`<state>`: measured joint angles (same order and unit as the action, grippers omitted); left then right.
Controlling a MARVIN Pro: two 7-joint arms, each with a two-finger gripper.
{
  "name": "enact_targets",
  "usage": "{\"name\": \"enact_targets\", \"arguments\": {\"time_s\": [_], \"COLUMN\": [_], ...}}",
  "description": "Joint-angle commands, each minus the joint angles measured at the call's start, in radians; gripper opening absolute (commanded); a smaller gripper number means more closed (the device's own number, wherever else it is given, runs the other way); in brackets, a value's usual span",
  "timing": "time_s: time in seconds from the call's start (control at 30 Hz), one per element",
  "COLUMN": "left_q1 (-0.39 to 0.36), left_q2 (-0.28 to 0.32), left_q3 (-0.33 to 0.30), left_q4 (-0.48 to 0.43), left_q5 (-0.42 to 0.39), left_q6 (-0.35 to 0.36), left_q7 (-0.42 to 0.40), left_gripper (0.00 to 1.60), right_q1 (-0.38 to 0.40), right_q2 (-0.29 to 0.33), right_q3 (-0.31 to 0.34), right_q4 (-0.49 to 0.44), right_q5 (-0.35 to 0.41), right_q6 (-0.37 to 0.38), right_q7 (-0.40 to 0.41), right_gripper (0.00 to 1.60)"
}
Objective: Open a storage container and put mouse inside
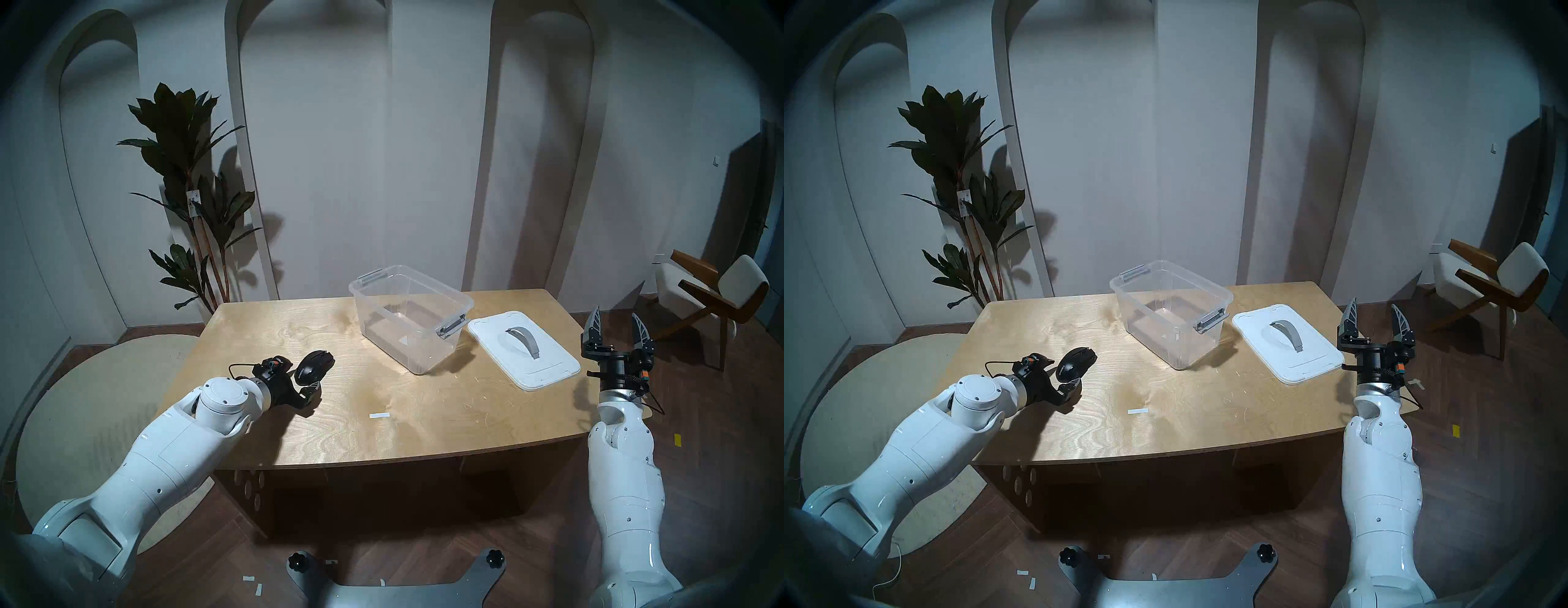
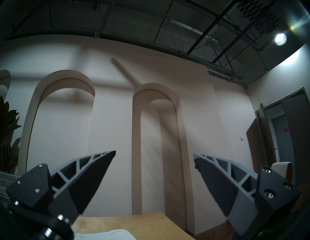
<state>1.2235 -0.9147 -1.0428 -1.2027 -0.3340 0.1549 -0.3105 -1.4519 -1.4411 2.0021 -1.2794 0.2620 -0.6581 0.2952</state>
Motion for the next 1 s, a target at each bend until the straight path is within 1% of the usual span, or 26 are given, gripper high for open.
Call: {"name": "enact_targets", "arguments": {"time_s": [0.0, 0.07, 0.13, 0.17, 0.3, 0.33, 0.37, 0.57, 0.6, 0.67, 0.7, 0.87, 0.9, 0.93, 0.97], "left_q1": [-0.108, -0.135, -0.162, -0.162, -0.219, -0.208, -0.230, -0.282, -0.298, -0.311, -0.325, -0.374, -0.394, -0.386, -0.410], "left_q2": [0.017, 0.014, -0.003, -0.007, -0.041, -0.045, -0.055, -0.104, -0.111, -0.126, -0.134, -0.177, -0.185, -0.189, -0.204], "left_q3": [0.021, 0.026, 0.019, 0.008, 0.013, -0.006, 0.006, -0.003, 0.005, -0.002, 0.006, -0.001, 0.009, -0.003, 0.004], "left_q4": [0.095, 0.137, 0.178, 0.181, 0.263, 0.257, 0.288, 0.384, 0.407, 0.434, 0.455, 0.547, 0.577, 0.575, 0.615], "left_q5": [0.026, 0.034, 0.029, 0.026, 0.035, 0.043, 0.044, 0.069, 0.076, 0.082, 0.090, 0.096, 0.098, 0.103, 0.097], "left_q6": [-0.051, -0.070, -0.074, -0.071, -0.086, -0.089, -0.098, -0.132, -0.141, -0.148, -0.159, -0.167, -0.176, -0.184, -0.178], "left_q7": [-0.116, -0.155, -0.164, -0.168, -0.204, -0.212, -0.226, -0.280, -0.290, -0.301, -0.301, -0.303, -0.310, -0.302, -0.299], "left_gripper": [1.60, 1.60, 1.60, 1.60, 1.60, 1.60, 1.60, 1.60, 1.60, 1.60, 1.60, 1.60, 1.60, 1.60, 1.60], "right_q1": [0.008, 0.008, 0.008, 0.008, 0.008, 0.008, 0.008, 0.008, 0.008, 0.008, 0.008, 0.008, 0.008, 0.008, 0.008], "right_q2": [0.002, 0.002, 0.003, 0.003, 0.003, 0.003, 0.003, 0.003, 0.003, 0.003, 0.003, 0.004, 0.004, 0.004, 0.004], "right_q3": [-0.003, -0.003, -0.003, -0.003, -0.003, -0.003, -0.003, -0.003, -0.003, -0.003, -0.003, -0.004, -0.004, -0.004, -0.004], "right_q4": [-0.022, -0.021, -0.021, -0.021, -0.020, -0.020, -0.020, -0.020, -0.020, -0.020, -0.020, -0.019, -0.019, -0.019, -0.020], "right_q5": [-0.002, -0.002, -0.001, -0.001, -0.001, -0.001, -0.001, -0.001, -0.001, -0.001, -0.001, -0.001, -0.001, -0.001, -0.001], "right_q6": [-0.007, -0.007, -0.007, -0.007, -0.007, -0.007, -0.007, -0.008, -0.008, -0.008, -0.008, -0.008, -0.008, -0.008, -0.008], "right_q7": [0.002, 0.002, 0.002, 0.002, 0.002, 0.002, 0.002, 0.002, 0.002, 0.002, 0.001, 0.001, 0.001, 0.001, 0.001], "right_gripper": [1.60, 1.60, 1.60, 1.60, 1.60, 1.60, 1.60, 1.60, 1.60, 1.60, 1.60, 1.60, 1.60, 1.60, 1.60]}}
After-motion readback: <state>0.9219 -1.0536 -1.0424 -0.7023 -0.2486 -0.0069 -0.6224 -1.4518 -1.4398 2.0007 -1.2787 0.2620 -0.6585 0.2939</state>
